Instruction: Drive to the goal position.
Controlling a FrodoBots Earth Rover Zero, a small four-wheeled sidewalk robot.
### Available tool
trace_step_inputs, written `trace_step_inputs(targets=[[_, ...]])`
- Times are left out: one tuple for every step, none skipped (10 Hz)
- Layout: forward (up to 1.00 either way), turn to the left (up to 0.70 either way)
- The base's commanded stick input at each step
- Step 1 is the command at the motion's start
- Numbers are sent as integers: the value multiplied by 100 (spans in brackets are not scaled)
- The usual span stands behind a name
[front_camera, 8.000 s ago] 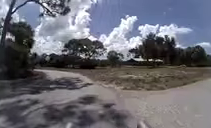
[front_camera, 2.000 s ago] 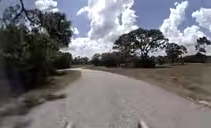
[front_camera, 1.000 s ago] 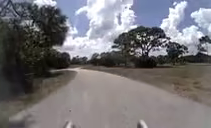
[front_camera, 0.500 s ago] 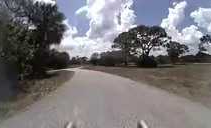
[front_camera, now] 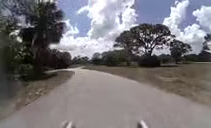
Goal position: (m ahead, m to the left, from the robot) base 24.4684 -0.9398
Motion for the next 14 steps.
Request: trace_step_inputs(targets=[[100, 6], [100, 0], [100, 0], [100, 0], [100, 0], [100, 0], [100, 0], [100, 0], [100, 0], [100, 0], [100, 0], [100, 0], [100, 0], [100, 0]])
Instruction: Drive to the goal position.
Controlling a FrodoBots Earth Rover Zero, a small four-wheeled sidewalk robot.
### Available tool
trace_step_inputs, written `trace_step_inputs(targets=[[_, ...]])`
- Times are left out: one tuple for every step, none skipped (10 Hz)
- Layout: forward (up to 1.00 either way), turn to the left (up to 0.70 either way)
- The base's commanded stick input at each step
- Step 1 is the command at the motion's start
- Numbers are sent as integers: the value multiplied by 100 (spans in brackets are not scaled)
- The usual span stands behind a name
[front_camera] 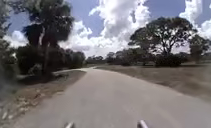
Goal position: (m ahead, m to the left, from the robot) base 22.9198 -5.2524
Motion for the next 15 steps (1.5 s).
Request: trace_step_inputs(targets=[[100, 0], [100, 0], [100, 0], [100, 0], [100, 0], [100, 0], [100, 0], [100, 0], [100, 0], [100, 0], [100, 0], [100, 0], [100, 0], [100, 0], [100, 0]])
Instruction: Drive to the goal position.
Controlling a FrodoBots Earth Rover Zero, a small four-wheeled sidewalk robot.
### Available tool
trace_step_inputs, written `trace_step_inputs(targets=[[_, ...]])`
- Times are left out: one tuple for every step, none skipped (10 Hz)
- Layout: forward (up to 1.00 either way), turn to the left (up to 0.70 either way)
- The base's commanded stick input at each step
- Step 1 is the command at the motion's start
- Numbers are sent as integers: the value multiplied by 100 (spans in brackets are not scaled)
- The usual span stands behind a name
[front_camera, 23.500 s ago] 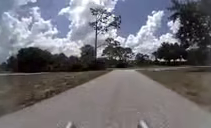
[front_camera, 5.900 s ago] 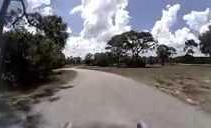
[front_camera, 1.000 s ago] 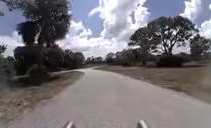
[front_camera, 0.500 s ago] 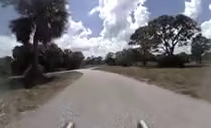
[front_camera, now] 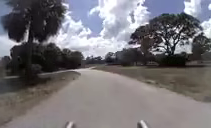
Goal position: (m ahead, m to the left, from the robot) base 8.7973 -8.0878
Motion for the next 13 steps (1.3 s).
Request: trace_step_inputs(targets=[[100, 0], [100, 0], [100, 0], [100, 0], [100, 0], [100, 0], [100, 0], [100, 0], [100, 0], [100, 0], [100, 0], [100, 0], [100, 0]])
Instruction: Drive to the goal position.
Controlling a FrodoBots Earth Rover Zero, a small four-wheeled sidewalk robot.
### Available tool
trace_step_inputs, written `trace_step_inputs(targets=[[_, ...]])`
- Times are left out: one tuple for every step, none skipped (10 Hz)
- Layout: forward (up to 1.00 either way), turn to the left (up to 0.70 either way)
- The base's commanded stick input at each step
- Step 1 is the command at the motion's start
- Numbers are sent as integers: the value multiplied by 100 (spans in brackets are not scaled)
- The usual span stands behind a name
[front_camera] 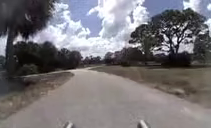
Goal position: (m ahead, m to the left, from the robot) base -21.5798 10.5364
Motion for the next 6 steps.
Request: trace_step_inputs(targets=[[100, 0], [100, 0], [100, 0], [100, 0], [46, -54], [0, -100]])
